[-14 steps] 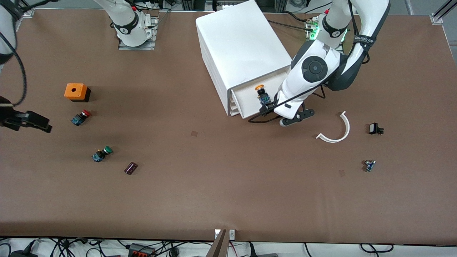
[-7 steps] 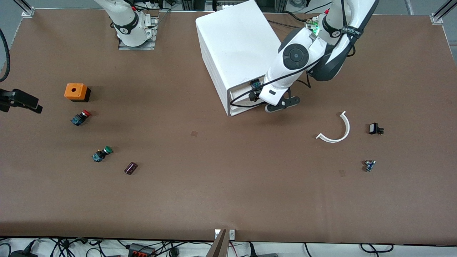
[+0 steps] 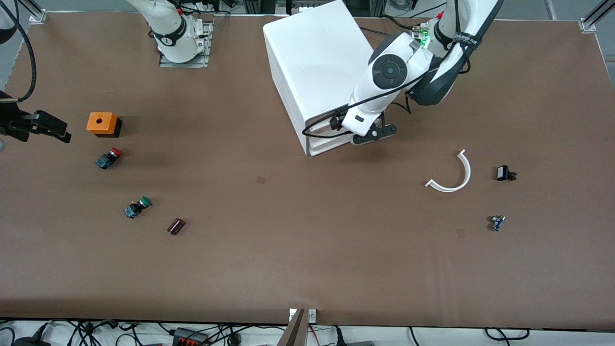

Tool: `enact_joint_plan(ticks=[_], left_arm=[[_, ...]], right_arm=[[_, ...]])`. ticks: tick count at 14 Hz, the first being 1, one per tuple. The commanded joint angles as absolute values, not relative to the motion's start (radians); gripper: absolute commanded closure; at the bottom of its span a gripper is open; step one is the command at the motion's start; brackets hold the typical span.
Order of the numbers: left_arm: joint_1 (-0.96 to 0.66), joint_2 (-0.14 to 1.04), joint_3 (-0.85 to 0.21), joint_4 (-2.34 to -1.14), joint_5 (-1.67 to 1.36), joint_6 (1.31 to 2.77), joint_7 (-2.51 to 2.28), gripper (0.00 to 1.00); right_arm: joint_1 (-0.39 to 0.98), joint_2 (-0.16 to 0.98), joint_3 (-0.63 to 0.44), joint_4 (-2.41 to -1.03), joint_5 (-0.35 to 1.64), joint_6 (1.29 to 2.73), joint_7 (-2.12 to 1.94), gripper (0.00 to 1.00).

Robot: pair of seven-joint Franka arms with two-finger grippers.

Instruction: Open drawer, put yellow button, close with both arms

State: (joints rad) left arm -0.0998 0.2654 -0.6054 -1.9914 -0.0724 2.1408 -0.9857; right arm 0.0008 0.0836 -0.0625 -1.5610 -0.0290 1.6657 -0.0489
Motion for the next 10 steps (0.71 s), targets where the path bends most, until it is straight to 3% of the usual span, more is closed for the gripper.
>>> enact_joint_plan(ticks=[1,8,10], left_arm=[[-0.089,0.23,-0.634,-2.016,-0.103,2.105,-0.994,0.0],[-0.01,0.229,-0.621,-1.97,-0.083,2.083,-0.821,0.0],[0.047,0.236,-0.62,-1.907,-0.055,2.008,-0.72,0.0]], right_arm=[[0.009,0.054,-0.052,-1.583,-0.049,1.677,-0.061,0.0],[0.008,0.048,-0.055,-1.597,-0.04,1.649,-0.046,0.0],[0.008,0.048,-0.055,-1.597,-0.04,1.646,-0.048,0.0]])
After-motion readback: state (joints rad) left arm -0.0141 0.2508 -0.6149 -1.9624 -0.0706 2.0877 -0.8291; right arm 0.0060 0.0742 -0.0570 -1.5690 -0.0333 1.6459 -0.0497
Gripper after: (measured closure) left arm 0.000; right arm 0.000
